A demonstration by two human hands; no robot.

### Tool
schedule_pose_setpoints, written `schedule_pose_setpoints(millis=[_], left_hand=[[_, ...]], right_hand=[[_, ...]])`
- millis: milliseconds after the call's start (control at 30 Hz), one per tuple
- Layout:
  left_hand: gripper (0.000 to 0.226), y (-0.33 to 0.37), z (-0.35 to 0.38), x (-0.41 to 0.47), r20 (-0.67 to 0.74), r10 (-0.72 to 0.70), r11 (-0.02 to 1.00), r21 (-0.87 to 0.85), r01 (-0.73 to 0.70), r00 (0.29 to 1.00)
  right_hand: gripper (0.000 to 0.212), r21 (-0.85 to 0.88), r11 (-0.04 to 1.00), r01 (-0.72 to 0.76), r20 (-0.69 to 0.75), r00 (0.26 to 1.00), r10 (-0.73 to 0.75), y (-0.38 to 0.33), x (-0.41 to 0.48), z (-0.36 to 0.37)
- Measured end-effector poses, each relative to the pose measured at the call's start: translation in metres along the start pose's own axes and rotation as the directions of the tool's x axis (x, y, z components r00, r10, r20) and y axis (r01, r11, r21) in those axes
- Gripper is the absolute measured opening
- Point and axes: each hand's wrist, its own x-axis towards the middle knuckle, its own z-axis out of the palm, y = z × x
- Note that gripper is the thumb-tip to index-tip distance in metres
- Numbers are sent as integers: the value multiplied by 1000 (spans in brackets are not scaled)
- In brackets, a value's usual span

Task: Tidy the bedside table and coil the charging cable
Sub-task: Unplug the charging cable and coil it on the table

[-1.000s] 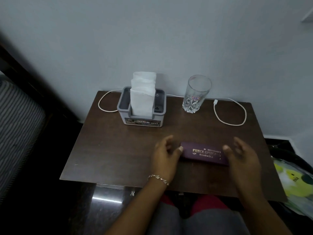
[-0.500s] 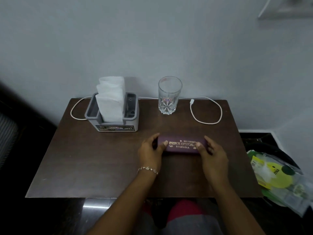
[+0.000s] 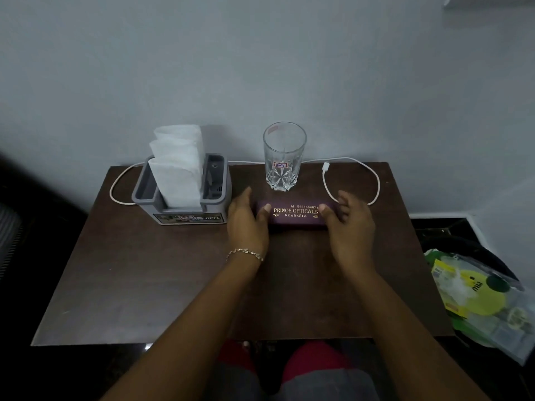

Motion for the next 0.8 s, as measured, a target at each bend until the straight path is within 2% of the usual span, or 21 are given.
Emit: schedule_pose_setpoints(millis=[100,233,333,400,500,667,800], left_hand=[[67,16,1,7,-16,106,994,-32,-106,994],[87,32,8,36,65,77,992,-101,-71,995],[84,35,13,55,134,98,990,-112,-83,986],[68,37,13,58,148,105,984,-160,-80,983],[59,43,10,56,112,135,980,-162,-116,984],[56,55,-9,20,59,221,949,-243,-200,974],[62,48,-40,-30,38,283,920,-293,-261,958]], right_hand=[[56,16,996,90,21,996,-90,-19,9,8],[74,8,997,82,230,970,-82,-43,37,37],[63,-11,994,105,300,949,-96,-50,51,49],[48,-32,991,132,298,947,-116,-53,53,50],[45,-7,988,157,255,955,-150,-54,53,48],[53,104,978,179,195,961,-196,-67,22,21],[60,280,946,162,192,956,-220,-80,-34,0]])
